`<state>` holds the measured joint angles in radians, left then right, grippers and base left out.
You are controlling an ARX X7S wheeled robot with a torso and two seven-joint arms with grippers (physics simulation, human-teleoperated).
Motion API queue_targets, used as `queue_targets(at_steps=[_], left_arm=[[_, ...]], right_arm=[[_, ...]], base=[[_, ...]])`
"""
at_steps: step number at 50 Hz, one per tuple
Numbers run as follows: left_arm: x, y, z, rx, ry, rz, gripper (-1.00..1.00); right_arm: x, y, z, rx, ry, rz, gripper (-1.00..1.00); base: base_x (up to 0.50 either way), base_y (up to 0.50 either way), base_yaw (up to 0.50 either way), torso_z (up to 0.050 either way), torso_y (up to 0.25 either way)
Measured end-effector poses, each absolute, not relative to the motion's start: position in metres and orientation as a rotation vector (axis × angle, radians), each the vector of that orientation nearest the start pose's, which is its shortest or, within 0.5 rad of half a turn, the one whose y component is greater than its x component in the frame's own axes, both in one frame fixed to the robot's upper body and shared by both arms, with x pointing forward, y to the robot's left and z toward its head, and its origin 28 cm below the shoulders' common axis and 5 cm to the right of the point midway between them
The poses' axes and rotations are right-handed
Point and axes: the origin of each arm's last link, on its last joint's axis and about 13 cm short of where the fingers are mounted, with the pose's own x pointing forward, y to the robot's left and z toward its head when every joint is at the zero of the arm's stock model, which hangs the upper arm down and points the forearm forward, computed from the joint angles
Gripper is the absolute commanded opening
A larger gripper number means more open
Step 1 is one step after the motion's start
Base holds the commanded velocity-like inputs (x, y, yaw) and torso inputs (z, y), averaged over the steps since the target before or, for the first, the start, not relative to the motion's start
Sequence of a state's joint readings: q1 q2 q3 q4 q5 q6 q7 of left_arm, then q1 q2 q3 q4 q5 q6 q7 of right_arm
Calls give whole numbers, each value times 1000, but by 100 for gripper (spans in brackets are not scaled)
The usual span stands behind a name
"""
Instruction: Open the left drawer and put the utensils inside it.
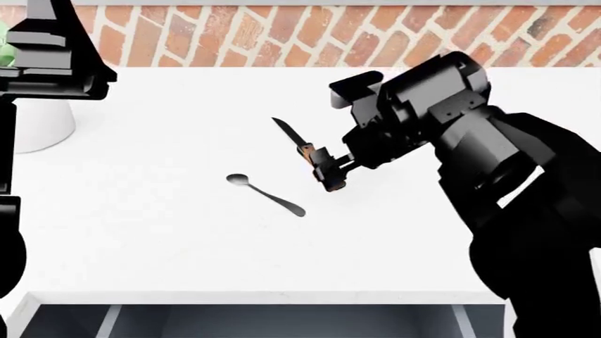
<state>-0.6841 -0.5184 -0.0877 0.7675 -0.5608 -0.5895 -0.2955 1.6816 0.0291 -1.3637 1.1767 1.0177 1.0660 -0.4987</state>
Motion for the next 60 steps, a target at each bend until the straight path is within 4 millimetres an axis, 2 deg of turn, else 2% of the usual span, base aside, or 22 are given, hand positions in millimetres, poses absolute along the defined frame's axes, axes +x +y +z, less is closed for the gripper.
queue_targets(at_steps=[2,3,31,51,60], left_arm=[[222,265,291,68,-811,14,100],[222,265,291,68,-810,14,100],[223,265,290,63,-806,15,100],[224,264,289,62,-805,14,100],[224,264,289,60,-804,14,100]], right_arm=[[399,-83,270,-281,901,561,100],[399,-83,270,-283,901,563,-100],[404,-86,269,-272,855,613,-100],[410,-89,312,-301,659,653,-100],[408,-92,324,-369,634,729,-100]], base=[[0,0,1,0,0],[0,3,0,0,0],[0,1,1,-1,0],[0,2,2,0,0],[0,3,2,0,0]])
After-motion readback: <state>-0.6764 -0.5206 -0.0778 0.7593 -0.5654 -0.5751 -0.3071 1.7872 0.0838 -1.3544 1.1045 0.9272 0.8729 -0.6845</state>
